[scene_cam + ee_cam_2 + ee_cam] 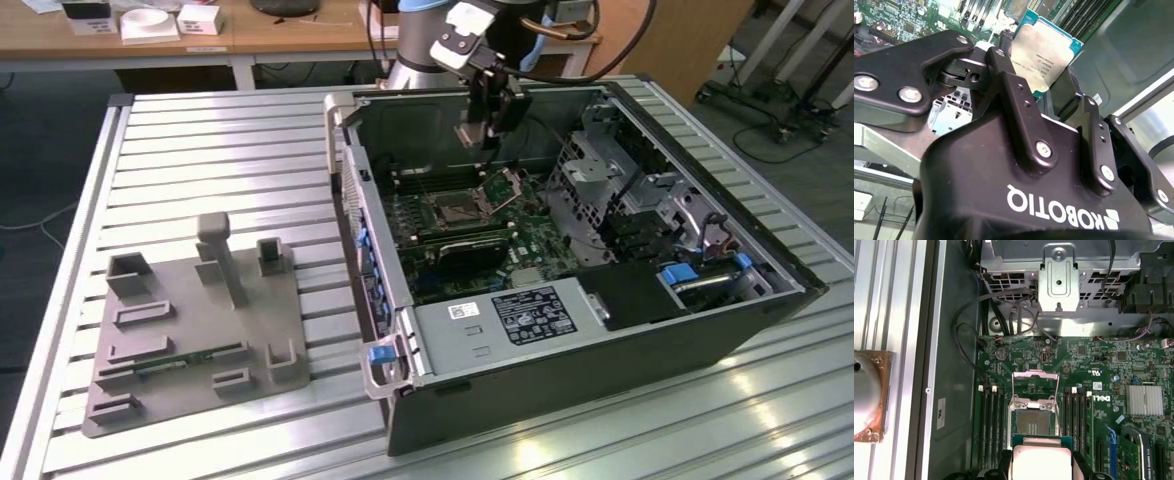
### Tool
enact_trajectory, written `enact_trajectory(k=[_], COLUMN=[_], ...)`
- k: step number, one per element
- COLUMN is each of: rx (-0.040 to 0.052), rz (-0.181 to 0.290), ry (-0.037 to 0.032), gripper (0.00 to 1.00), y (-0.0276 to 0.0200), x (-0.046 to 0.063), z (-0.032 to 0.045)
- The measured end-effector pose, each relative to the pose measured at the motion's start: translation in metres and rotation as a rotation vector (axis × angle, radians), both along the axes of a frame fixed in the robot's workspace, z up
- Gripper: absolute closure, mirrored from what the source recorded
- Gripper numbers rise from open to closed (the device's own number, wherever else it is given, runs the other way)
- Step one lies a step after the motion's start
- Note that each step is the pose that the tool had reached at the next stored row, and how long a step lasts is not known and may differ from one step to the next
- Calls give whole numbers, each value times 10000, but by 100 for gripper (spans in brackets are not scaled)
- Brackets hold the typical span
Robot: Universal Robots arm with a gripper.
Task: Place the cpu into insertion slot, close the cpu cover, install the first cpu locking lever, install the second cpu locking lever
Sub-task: 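Place the cpu into insertion slot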
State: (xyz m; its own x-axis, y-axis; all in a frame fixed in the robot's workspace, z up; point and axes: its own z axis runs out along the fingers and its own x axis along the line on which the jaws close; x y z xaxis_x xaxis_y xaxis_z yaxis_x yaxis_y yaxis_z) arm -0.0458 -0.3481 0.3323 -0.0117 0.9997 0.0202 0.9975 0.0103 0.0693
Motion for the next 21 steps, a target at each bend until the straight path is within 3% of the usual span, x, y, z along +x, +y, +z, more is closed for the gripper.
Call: enact_trajectory(k=[6,11,21], rx=[0,1,0], rz=[0,0,-1], ry=[94,263,273], gripper=[46,46,46], y=[0,0,0], x=[0,0,0], z=[-71,-121,-125])
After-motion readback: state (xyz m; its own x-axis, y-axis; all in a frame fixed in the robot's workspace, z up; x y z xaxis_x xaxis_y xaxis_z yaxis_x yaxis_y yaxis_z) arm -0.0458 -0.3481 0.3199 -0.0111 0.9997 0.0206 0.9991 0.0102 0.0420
